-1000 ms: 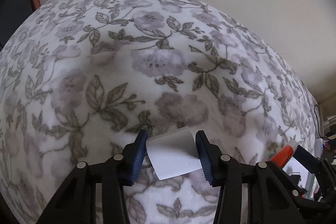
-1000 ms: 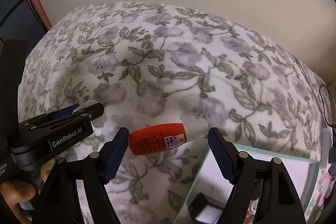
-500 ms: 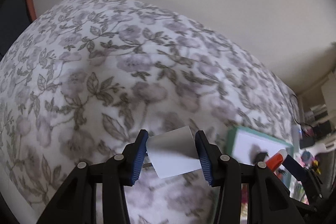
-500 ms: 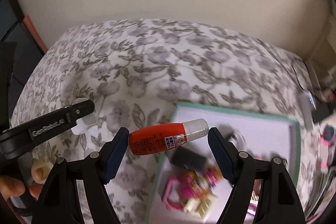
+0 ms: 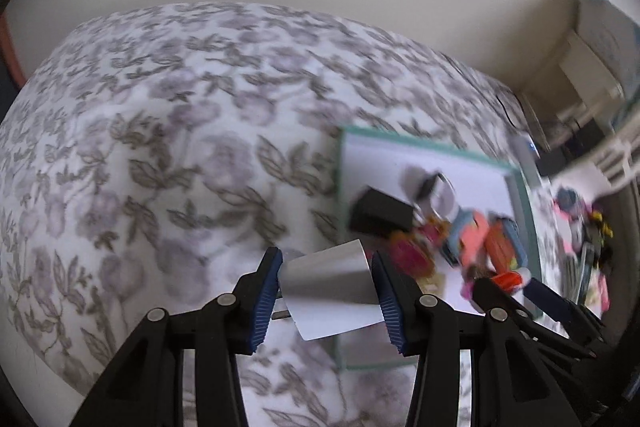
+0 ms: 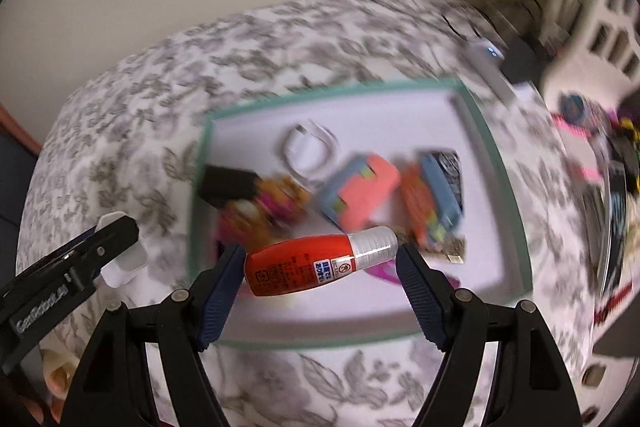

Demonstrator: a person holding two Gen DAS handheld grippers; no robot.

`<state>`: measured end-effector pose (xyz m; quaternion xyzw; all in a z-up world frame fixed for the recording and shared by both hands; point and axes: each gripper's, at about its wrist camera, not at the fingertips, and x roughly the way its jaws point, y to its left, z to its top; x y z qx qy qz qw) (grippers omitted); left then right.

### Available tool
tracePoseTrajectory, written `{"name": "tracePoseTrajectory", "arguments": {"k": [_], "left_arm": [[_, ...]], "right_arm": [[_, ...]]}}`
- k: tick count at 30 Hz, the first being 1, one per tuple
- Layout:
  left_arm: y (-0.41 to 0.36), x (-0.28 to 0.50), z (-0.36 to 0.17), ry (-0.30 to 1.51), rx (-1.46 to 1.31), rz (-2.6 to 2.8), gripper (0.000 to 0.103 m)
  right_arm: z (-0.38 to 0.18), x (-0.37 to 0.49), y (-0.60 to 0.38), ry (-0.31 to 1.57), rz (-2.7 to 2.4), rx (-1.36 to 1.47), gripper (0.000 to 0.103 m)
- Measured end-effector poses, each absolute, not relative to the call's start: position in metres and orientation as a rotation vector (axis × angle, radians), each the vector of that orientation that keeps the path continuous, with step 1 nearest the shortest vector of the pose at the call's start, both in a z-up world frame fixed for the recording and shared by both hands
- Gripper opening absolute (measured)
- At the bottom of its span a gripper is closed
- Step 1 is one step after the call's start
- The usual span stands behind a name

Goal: Organize rigid objects
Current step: 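Carry the plug adapter and glue bottle with both grippers over the tray, then open the left gripper to drop the adapter while the right gripper releases the glue bottle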

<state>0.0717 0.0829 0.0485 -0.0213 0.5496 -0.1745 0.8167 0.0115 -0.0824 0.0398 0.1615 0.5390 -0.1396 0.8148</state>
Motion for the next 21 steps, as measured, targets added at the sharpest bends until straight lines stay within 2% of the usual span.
{"name": "tracePoseTrajectory", "arguments": {"k": [7, 21], "left_arm": [[0.056, 0.053, 0.029, 1.227, -0.025, -0.425, 0.049], [0.032, 0.049, 0.01, 1.262, 0.059, -0.441, 0.049]], "right_arm": [[0.011, -0.013, -0.104, 1.196, -0.352, 0.408, 0.078], [-0.001, -0.014, -0.116, 1.21, -0.375, 0.405, 0.078]]}}
